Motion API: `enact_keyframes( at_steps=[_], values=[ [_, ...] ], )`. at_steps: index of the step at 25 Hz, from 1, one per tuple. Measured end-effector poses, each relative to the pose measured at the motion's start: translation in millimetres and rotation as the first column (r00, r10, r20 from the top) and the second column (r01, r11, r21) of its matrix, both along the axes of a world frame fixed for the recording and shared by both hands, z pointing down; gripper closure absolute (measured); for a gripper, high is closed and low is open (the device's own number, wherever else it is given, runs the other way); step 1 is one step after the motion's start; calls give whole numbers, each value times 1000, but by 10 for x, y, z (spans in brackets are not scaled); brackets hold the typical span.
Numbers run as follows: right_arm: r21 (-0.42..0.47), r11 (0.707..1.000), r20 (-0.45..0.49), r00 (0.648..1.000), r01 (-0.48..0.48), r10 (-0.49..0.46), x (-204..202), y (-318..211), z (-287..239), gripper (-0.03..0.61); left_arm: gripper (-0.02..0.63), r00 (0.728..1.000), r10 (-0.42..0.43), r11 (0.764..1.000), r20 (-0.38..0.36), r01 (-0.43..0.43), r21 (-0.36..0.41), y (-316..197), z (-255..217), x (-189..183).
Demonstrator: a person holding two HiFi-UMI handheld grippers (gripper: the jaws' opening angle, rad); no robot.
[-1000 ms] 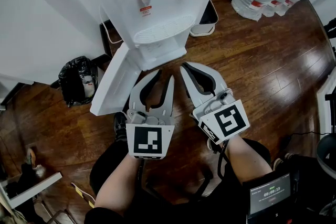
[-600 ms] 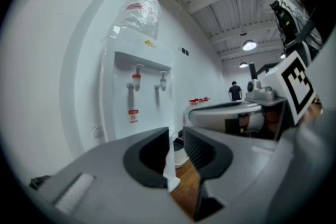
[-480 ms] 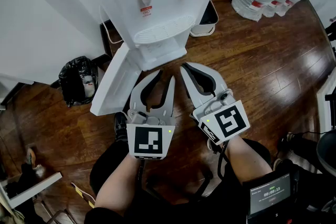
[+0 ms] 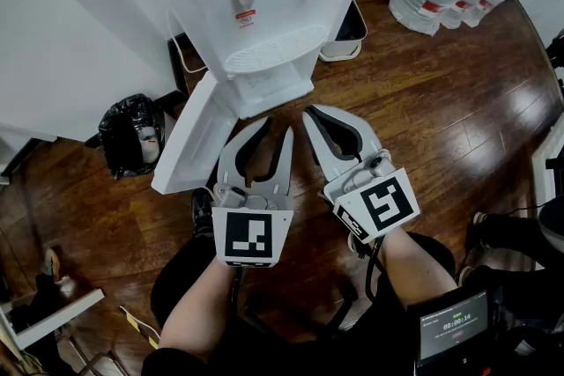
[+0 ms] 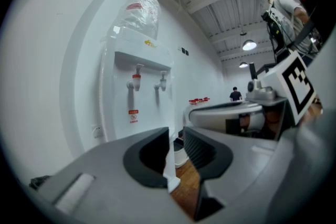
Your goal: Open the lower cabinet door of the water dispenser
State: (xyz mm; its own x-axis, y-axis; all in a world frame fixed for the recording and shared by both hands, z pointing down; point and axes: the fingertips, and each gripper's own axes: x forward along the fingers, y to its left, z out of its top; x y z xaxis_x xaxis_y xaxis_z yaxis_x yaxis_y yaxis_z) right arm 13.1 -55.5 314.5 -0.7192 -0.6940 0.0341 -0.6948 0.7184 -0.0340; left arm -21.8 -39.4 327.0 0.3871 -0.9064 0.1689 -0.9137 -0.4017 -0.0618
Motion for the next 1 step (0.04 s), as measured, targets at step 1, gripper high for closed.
enact_keyframes(
  at_steps=[1],
  values=[
    [0, 1000, 0, 1000, 0, 0, -1, 1, -1, 571, 506, 1000, 0, 1000, -2, 0, 1, 0, -2, 1]
  ],
)
